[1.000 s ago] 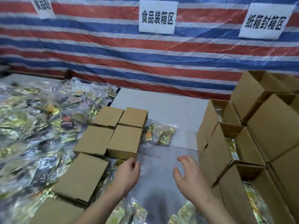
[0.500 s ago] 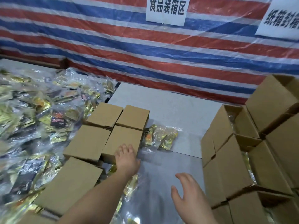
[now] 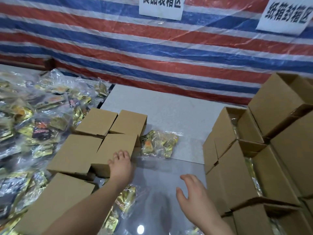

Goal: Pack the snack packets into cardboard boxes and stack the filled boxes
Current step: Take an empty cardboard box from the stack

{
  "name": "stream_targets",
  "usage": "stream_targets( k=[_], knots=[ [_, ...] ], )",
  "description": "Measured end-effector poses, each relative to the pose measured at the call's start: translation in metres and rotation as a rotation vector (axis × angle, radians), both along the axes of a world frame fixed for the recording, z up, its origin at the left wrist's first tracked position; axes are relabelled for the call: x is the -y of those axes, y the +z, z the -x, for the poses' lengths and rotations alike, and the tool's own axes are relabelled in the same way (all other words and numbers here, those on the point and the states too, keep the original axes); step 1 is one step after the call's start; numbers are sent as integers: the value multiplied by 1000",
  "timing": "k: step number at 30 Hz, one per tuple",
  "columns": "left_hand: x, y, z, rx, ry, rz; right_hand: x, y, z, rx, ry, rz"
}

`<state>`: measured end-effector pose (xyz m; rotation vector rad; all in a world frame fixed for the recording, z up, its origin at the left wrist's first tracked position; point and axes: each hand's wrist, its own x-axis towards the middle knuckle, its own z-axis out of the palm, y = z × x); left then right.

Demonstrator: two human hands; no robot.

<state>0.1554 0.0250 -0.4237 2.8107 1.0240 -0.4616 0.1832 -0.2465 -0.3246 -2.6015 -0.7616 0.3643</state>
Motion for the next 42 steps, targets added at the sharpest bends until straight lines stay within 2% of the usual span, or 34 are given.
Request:
stream_targets(
  k=[4, 7, 10, 15, 20, 23, 26, 30, 34, 42],
  knots=[
    [-11, 59, 5, 385, 100, 104, -13, 13, -10, 14, -7, -27],
    [-18, 110, 18, 628, 230, 337, -28, 33, -20, 2, -8, -83],
    [-17, 158, 33, 716, 191, 417, -45, 62, -36, 0, -36, -183],
    [9, 230, 52, 800, -26, 609, -59, 124, -56, -48, -26, -342],
    [38, 264, 53, 837, -119, 783, -39, 164, -62, 38, 27, -249],
    [53, 255, 47, 799, -78, 856, -15, 157, -56, 86, 8, -157],
    [74, 220, 48, 695, -25, 904, 7, 126, -38, 100, -60, -101],
    [105, 147, 58, 662, 50, 830, 28, 55, -11, 66, -162, -53],
    [120, 86, 73, 603, 56, 742, 34, -8, 12, 4, -170, -11],
    [115, 25, 91, 496, 13, 696, 32, -73, 42, -148, -177, 22]
  ],
)
